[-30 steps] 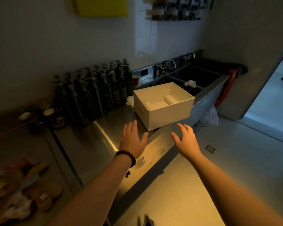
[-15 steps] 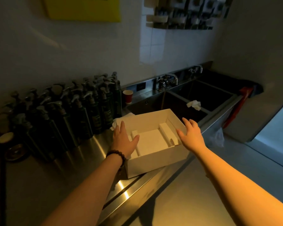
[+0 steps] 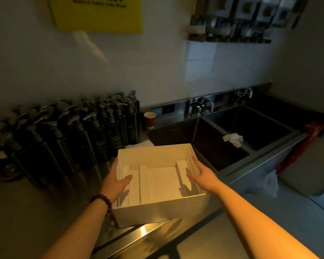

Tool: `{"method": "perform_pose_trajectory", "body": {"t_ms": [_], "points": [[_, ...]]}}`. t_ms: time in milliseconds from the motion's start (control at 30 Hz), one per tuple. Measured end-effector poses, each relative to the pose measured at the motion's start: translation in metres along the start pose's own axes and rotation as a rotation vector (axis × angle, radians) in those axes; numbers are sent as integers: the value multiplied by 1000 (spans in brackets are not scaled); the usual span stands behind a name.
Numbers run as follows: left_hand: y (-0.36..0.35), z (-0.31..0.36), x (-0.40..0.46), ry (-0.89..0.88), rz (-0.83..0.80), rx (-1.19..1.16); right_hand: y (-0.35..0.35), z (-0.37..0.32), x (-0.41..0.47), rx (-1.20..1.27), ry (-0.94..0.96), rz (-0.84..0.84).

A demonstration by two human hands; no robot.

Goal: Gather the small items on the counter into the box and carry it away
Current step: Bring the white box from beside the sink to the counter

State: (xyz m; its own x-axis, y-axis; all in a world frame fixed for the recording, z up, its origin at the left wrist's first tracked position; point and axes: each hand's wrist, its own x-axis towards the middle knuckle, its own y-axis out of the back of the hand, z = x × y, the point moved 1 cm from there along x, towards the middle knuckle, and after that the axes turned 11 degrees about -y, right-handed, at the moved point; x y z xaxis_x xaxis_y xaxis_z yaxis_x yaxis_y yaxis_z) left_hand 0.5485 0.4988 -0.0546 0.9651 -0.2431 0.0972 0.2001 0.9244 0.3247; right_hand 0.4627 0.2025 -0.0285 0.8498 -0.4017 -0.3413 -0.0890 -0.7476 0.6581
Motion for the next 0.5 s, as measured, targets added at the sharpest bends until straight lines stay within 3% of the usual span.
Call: {"method": "perform_pose_trajectory", "body": {"t_ms": [133,500], "points": [[-5,3,-13,31,6,-15,7,6,11,194,-4,-79],[34,26,-81,33,235,-20,-21,-32,6,177,176,-240]]}}
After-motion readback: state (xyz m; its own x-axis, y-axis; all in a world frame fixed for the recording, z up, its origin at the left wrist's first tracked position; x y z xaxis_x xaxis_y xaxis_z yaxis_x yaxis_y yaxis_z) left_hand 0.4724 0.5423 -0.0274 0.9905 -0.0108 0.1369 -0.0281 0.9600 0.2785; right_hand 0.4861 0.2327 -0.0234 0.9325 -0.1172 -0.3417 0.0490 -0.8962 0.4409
